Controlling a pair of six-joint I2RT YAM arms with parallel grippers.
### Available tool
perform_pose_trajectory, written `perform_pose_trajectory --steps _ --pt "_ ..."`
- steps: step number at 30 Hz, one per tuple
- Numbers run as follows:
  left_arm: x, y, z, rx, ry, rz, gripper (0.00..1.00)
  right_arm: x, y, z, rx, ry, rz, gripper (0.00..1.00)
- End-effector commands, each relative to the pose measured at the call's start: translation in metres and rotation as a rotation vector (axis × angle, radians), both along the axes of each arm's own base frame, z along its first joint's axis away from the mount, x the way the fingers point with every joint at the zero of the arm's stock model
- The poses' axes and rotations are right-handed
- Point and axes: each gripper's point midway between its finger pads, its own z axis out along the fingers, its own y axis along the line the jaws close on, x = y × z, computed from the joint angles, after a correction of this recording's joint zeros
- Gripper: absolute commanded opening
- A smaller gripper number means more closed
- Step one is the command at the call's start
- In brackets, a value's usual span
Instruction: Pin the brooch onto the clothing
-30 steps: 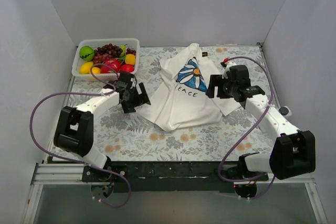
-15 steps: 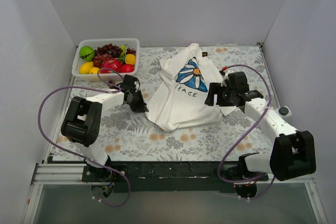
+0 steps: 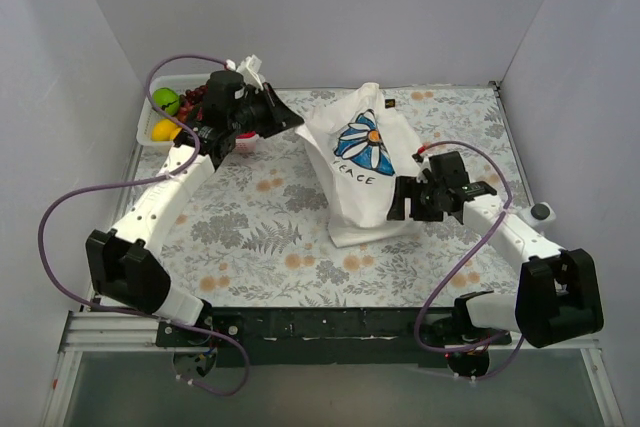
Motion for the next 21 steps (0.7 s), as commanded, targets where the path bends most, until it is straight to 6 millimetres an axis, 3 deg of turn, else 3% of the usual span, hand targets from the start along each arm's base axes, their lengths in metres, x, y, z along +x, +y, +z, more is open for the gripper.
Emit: perform_pose_trajectory --steps 1,10,13,18,21 --pt "0.005 0.005 0.028 -0.011 -0.012 0.051 0.0 -0.016 0.013 -0.012 0.034 0.083 0.007 0.84" --pt "0.006 0.008 0.027 -0.007 -0.008 0.071 0.0 -0.048 0.028 -0.05 0.02 0.238 -0.004 0.82" --pt "0.004 0.006 0.032 -0.021 -0.021 0.053 0.0 -0.043 0.033 -0.06 0.042 0.244 -0.033 0.79" --pt "-0.001 0.005 0.041 -0.034 -0.042 0.038 0.0 -0.022 0.038 -0.056 0.103 0.156 -0.137 0.78" --pt "-0.002 0.007 0.045 -0.031 -0.055 0.043 0.0 -0.015 0.038 -0.063 0.093 0.158 -0.167 0.72"
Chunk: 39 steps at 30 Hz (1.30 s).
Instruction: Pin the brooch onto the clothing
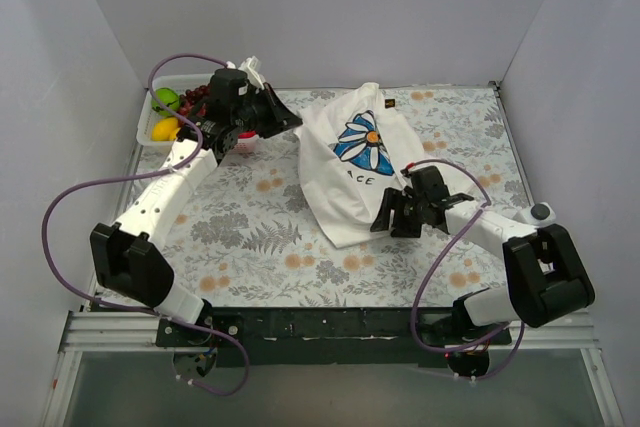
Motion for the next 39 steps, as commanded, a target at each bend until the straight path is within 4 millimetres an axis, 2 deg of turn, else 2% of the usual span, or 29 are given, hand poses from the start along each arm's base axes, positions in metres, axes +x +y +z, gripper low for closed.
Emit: perform_pose_trajectory --steps 1,2,4,5,8,11,13,14,15,16,18,19,21,22,24,25,27,29,31,32,33,35,36,37,39 --pt "-0.012 0.004 0.034 -0.036 -0.084 -0.008 0.0 0.008 -0.007 -0.026 -0.051 0.017 -0.081 0.67" --pt "-0.013 0.005 0.037 -0.037 -0.093 -0.009 0.0 0.008 -0.007 -0.03 -0.056 0.023 -0.082 0.46" --pt "-0.014 0.006 0.04 -0.039 -0.102 -0.006 0.0 0.011 -0.009 -0.036 -0.07 0.02 -0.092 0.1" --pt "-0.016 0.006 0.043 -0.041 -0.11 -0.008 0.0 0.014 -0.012 -0.036 -0.089 0.009 -0.095 0.02" --pt "-0.02 0.007 0.051 -0.045 -0.133 -0.015 0.0 0.03 -0.015 -0.015 -0.126 -0.058 -0.082 0.01" --pt "-0.029 0.011 0.071 -0.048 -0.202 -0.025 0.0 0.052 -0.012 0.042 -0.105 -0.212 -0.06 0.01" --pt "-0.04 0.016 0.093 -0.06 -0.273 -0.029 0.0 0.066 -0.004 0.108 -0.055 -0.4 0.006 0.01" --pt "-0.046 0.016 0.101 -0.06 -0.307 -0.048 0.0 0.061 0.005 0.131 -0.006 -0.454 0.077 0.01" --pt "-0.053 0.016 0.112 -0.07 -0.346 -0.071 0.0 0.058 0.005 0.16 -0.002 -0.545 0.141 0.01" --pt "-0.066 0.017 0.13 -0.086 -0.405 -0.094 0.0 0.055 0.007 0.183 0.014 -0.598 0.181 0.01" --pt "-0.09 0.012 0.152 -0.112 -0.501 -0.2 0.0 0.038 0.013 0.237 0.076 -0.708 0.259 0.01" --pt "-0.107 0.013 0.168 -0.126 -0.56 -0.235 0.0 0.031 0.013 0.252 0.079 -0.764 0.312 0.01" --pt "-0.128 0.013 0.187 -0.149 -0.641 -0.289 0.0 0.011 0.015 0.295 0.137 -0.888 0.371 0.01" --pt "-0.139 0.014 0.197 -0.158 -0.677 -0.309 0.0 0.005 0.015 0.308 0.153 -0.937 0.39 0.01" --pt "-0.15 0.016 0.215 -0.183 -0.718 -0.324 0.0 -0.007 0.013 0.345 0.187 -1.069 0.391 0.01" --pt "-0.152 0.016 0.22 -0.193 -0.728 -0.321 0.01 -0.007 0.011 0.352 0.185 -1.096 0.384 0.01" --pt "-0.147 0.013 0.22 -0.209 -0.712 -0.321 0.01 0.003 0.005 0.355 0.136 -1.129 0.348 0.01" --pt "-0.131 0.007 0.207 -0.208 -0.656 -0.311 0.0 0.016 0.001 0.344 0.06 -1.122 0.348 0.01" --pt "-0.117 0.004 0.193 -0.201 -0.602 -0.287 0.0 0.037 0.002 0.318 -0.005 -1.052 0.36 0.01" --pt "-0.108 0.003 0.181 -0.19 -0.557 -0.273 0.0 0.048 0.0 0.306 -0.052 -1.036 0.373 0.01" --pt "-0.095 0.001 0.166 -0.176 -0.508 -0.251 0.0 0.063 0.005 0.282 -0.076 -0.963 0.39 0.01" --pt "-0.077 0.005 0.143 -0.129 -0.432 -0.178 0.0 0.08 0.006 0.261 -0.093 -0.886 0.399 0.01" --pt "-0.065 0.007 0.128 -0.099 -0.386 -0.137 0.0 0.093 0.011 0.231 -0.096 -0.793 0.413 0.04" --pt "-0.057 0.011 0.118 -0.076 -0.352 -0.096 0.0 0.102 0.013 0.23 -0.093 -0.772 0.415 0.15" --pt "-0.042 0.024 0.088 0.001 -0.265 0.005 0.0 0.11 0.02 0.194 -0.088 -0.627 0.45 0.39"
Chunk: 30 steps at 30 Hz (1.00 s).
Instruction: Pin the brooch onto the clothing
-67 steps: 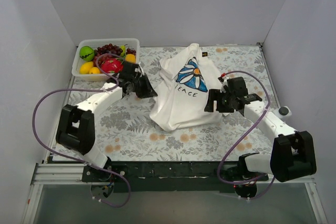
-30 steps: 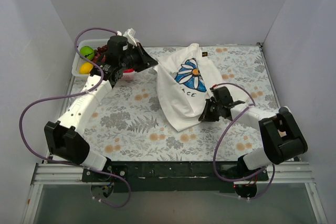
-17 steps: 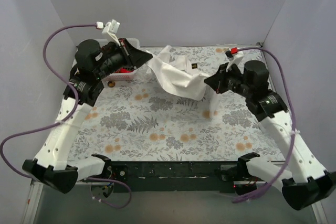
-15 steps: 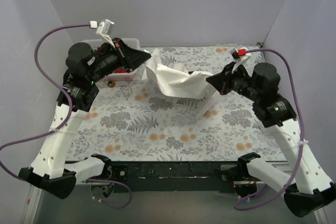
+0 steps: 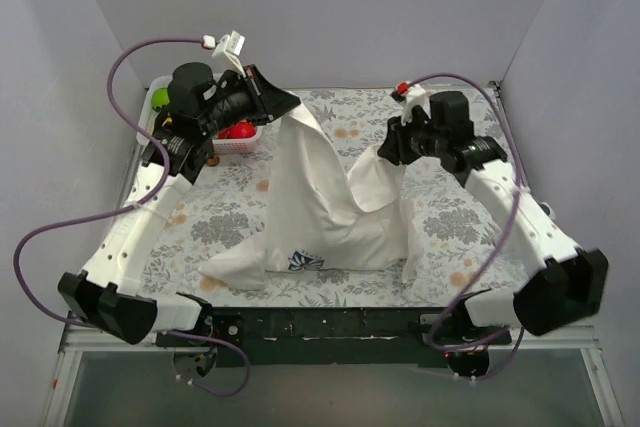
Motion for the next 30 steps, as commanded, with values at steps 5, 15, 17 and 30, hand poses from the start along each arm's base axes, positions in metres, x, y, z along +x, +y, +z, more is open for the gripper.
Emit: perform_pose_trajectory --steps 5,15,17,30 --pt "0.025 0.041 -0.109 0.189 0.276 0.288 0.0 0.026 0.002 -0.062 -0.08 0.217 -0.029 0.65" --pt "0.013 0.086 -0.189 0.316 0.453 0.479 0.0 -0.006 0.018 -0.118 0.072 0.48 0.004 0.58" --pt "0.015 0.093 -0.198 0.324 0.477 0.499 0.0 -0.018 0.017 -0.144 0.064 0.556 0.0 0.43" --pt "0.018 0.089 -0.212 0.303 0.49 0.442 0.0 0.02 0.0 -0.188 0.0 0.503 -0.191 0.51"
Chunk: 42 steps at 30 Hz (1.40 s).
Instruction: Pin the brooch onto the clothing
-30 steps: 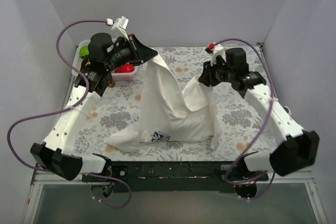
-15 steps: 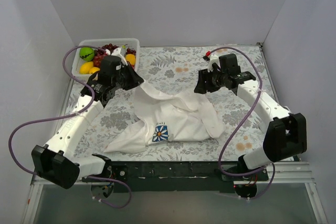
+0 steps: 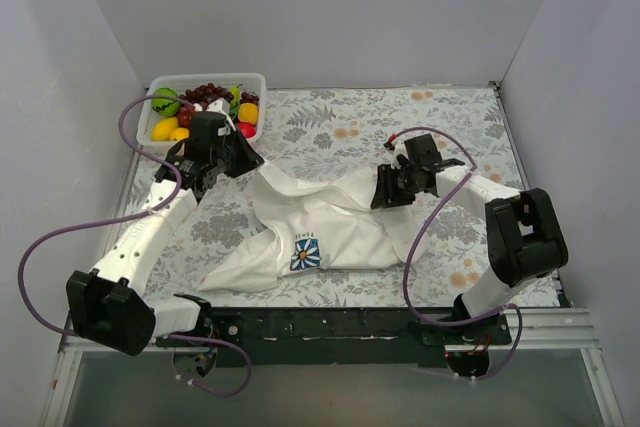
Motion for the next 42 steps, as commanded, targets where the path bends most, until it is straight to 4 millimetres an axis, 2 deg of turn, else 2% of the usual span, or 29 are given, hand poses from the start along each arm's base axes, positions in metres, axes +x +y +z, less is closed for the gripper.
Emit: perform_pose_trajectory --steps 1,7,8,12,14,15,16,17,19,20,22,23,24,25,26,27,28,29,30,31,32,33,34,35,36,39,40,41,42 --pt "-0.001 -0.002 0.004 -0.015 -0.024 -0.022 0.0 0.047 0.008 0.029 0.02 -0.174 -0.037 0.51" --pt "-0.002 -0.004 0.001 -0.033 -0.018 -0.027 0.0 0.058 0.007 0.007 -0.009 -0.158 -0.044 0.51" --pt "-0.002 -0.005 0.001 -0.035 -0.019 -0.03 0.0 0.057 0.006 -0.003 -0.024 -0.136 -0.046 0.51" --pt "0.0 -0.005 0.001 -0.033 -0.019 -0.029 0.0 0.054 0.005 -0.016 -0.04 -0.099 -0.044 0.48" --pt "0.0 -0.005 0.004 -0.034 -0.024 -0.029 0.0 0.052 0.01 -0.009 -0.008 -0.107 -0.028 0.4" --pt "0.001 -0.005 0.006 -0.037 -0.028 -0.028 0.0 0.052 0.013 -0.003 0.016 -0.12 -0.016 0.29" --pt "0.002 -0.006 0.012 -0.041 -0.041 -0.032 0.0 0.052 0.017 0.005 0.039 -0.135 -0.008 0.07" --pt "0.003 -0.008 0.018 -0.05 -0.056 -0.039 0.0 0.054 0.022 0.019 0.075 -0.155 0.001 0.01" --pt "0.006 -0.01 0.03 -0.063 -0.087 -0.046 0.0 0.061 0.023 0.05 0.09 -0.203 -0.007 0.01" --pt "0.011 -0.014 0.044 -0.078 -0.124 -0.056 0.0 0.073 0.025 0.076 0.096 -0.259 -0.012 0.01" --pt "0.018 -0.019 0.062 -0.091 -0.164 -0.083 0.0 0.079 0.022 0.113 0.082 -0.323 -0.013 0.01" --pt "0.026 -0.024 0.08 -0.102 -0.198 -0.095 0.0 0.085 0.016 0.136 0.066 -0.383 -0.036 0.01" --pt "0.029 -0.026 0.09 -0.107 -0.22 -0.11 0.0 0.097 0.014 0.173 0.079 -0.47 -0.052 0.01" --pt "0.033 -0.028 0.098 -0.109 -0.236 -0.115 0.0 0.098 0.01 0.19 0.076 -0.505 -0.062 0.01" --pt "0.04 -0.031 0.105 -0.112 -0.251 -0.123 0.0 0.1 0.003 0.222 0.074 -0.587 -0.085 0.01" --pt "0.043 -0.034 0.128 -0.124 -0.3 -0.136 0.0 0.104 -0.004 0.254 0.083 -0.661 -0.11 0.01" --pt "0.047 -0.035 0.14 -0.122 -0.329 -0.142 0.0 0.105 -0.009 0.275 0.088 -0.713 -0.133 0.01" --pt "0.048 -0.036 0.15 -0.126 -0.351 -0.15 0.0 0.098 -0.017 0.305 0.102 -0.792 -0.159 0.01" --pt "0.052 -0.037 0.17 -0.133 -0.393 -0.152 0.0 0.094 -0.023 0.323 0.111 -0.836 -0.18 0.01" --pt "0.052 -0.037 0.179 -0.134 -0.41 -0.155 0.0 0.09 -0.027 0.34 0.124 -0.877 -0.199 0.01" --pt "0.052 -0.038 0.187 -0.139 -0.428 -0.156 0.0 0.076 -0.033 0.371 0.161 -0.971 -0.216 0.01" --pt "0.048 -0.037 0.2 -0.146 -0.46 -0.159 0.0 0.068 -0.034 0.382 0.181 -1.005 -0.215 0.01" --pt "0.045 -0.037 0.206 -0.157 -0.472 -0.165 0.0 0.063 -0.034 0.379 0.192 -1.013 -0.213 0.01" --pt "0.042 -0.037 0.21 -0.164 -0.489 -0.166 0.0 0.049 -0.035 0.392 0.224 -1.058 -0.201 0.01" --pt "0.035 -0.036 0.207 -0.168 -0.488 -0.171 0.0 0.044 -0.034 0.389 0.231 -1.053 -0.189 0.01" --pt "0.022 -0.033 0.189 -0.188 -0.447 -0.162 0.0 0.033 -0.018 0.342 0.22 -0.919 -0.059 0.01" --pt "0.013 -0.032 0.165 -0.186 -0.4 -0.163 0.0 0.029 -0.012 0.324 0.224 -0.869 -0.011 0.01" --pt "0.007 -0.033 0.153 -0.205 -0.365 -0.169 0.0 0.018 0.002 0.285 0.243 -0.742 0.077 0.02" --pt "0.001 -0.033 0.136 -0.21 -0.329 -0.17 0.0 0.012 0.007 0.262 0.233 -0.694 0.131 0.03"
